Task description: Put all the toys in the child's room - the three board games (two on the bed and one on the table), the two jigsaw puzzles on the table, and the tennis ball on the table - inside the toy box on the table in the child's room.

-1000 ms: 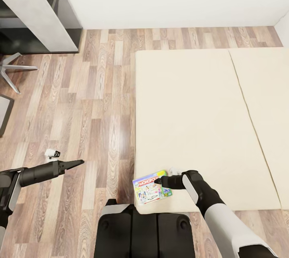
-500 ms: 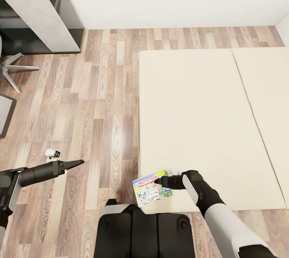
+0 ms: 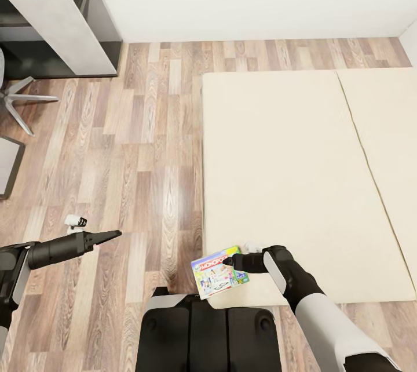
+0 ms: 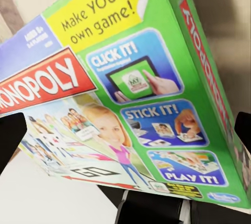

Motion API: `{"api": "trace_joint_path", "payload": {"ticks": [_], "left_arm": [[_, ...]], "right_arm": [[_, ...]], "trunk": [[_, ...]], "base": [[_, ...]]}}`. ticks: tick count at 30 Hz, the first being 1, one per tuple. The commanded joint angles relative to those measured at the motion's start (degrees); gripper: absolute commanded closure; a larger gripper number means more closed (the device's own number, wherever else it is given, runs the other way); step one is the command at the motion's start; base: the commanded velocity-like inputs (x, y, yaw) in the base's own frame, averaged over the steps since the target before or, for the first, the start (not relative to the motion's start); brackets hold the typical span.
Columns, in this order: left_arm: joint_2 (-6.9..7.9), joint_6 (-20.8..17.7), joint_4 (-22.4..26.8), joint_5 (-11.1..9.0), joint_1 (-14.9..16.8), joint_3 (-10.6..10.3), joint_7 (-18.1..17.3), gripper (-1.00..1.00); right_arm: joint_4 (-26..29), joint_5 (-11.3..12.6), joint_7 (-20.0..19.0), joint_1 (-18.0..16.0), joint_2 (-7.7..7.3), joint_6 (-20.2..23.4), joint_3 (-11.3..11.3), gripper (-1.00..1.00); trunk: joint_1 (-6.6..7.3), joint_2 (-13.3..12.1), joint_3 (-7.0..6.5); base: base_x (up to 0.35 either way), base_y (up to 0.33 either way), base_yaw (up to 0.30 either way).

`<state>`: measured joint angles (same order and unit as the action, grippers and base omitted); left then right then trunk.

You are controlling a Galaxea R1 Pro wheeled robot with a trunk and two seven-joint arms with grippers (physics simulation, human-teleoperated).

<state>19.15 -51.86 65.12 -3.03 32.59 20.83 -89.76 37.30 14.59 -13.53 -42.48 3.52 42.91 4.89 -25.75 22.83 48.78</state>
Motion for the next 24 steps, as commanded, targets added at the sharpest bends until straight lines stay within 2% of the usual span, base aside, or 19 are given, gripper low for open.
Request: {"api": "trace_joint_path", "payload": {"ticks": [1,14,24], "left_arm": [[0.01,-0.61,0.0,0.04,0.01,0.0,-0.24,-1.0],[0.01,-0.61,0.0,0.04,0.01,0.0,-0.24,-1.0],[0.01,-0.61,0.0,0.04,0.01,-0.03,-0.24,-1.0]], "right_arm": [[0.06,0.0,-0.09,-0.01,-0.01,0.25,0.03,-1.0],[0.06,0.0,-0.09,-0.03,-0.01,0.21,-0.04,-1.0],[0.06,0.0,-0.09,-0.01,-0.11,0.19,-0.06,-1.0]], "trunk": [[-0.03,0.09,0.06],[-0.03,0.09,0.06],[-0.03,0.09,0.06]], "base": [[0.0,0.102,0.0],[0.0,0.075,0.0],[0.0,0.012,0.0]]}}
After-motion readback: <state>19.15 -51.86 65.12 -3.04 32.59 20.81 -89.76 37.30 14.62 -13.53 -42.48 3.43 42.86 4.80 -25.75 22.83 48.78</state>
